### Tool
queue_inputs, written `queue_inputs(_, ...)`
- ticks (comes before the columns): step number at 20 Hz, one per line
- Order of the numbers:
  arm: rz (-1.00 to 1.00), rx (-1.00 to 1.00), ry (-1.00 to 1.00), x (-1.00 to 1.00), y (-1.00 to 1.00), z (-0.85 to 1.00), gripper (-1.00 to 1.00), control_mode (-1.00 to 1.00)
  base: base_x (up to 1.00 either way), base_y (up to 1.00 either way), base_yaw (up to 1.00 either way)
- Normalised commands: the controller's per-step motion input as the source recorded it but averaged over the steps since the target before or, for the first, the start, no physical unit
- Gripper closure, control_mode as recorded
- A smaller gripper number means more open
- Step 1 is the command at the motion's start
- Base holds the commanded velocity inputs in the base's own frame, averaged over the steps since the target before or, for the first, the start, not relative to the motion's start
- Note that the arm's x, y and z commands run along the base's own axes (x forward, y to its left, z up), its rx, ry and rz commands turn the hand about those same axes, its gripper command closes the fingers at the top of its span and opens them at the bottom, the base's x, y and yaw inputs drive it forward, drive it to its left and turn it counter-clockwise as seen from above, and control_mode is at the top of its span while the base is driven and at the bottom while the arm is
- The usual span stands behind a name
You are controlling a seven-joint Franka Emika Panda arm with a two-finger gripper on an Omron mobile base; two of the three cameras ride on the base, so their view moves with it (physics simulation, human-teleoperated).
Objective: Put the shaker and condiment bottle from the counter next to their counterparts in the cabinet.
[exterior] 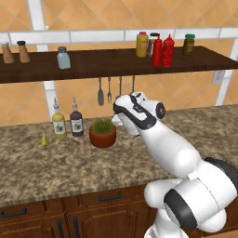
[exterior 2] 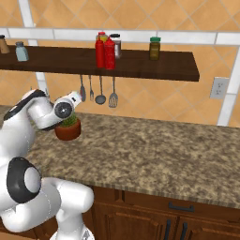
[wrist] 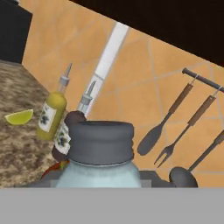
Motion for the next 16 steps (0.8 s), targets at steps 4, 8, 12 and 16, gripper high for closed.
queue_inputs(4, 0.0, 0.04, 0.0, 0.0, -0.57, 0.97, 1.0, -1.0, 0.0, 0.0, 0.0)
queue_inputs(8, 0.0, 0.08, 0.0, -0.14, -0.49, 1.0, 1.0, -1.0, 0.0, 0.0, 0.0)
queue_inputs(12, 0.0, 0.1, -0.09, -0.53, -0.5, 0.78, 1.0, -1.0, 0.0, 0.0, 0.0)
queue_inputs(16, 0.0, 0.09, -0.13, -0.92, -0.35, 0.56, 1.0, -1.0, 0.0, 0.0, 0.0)
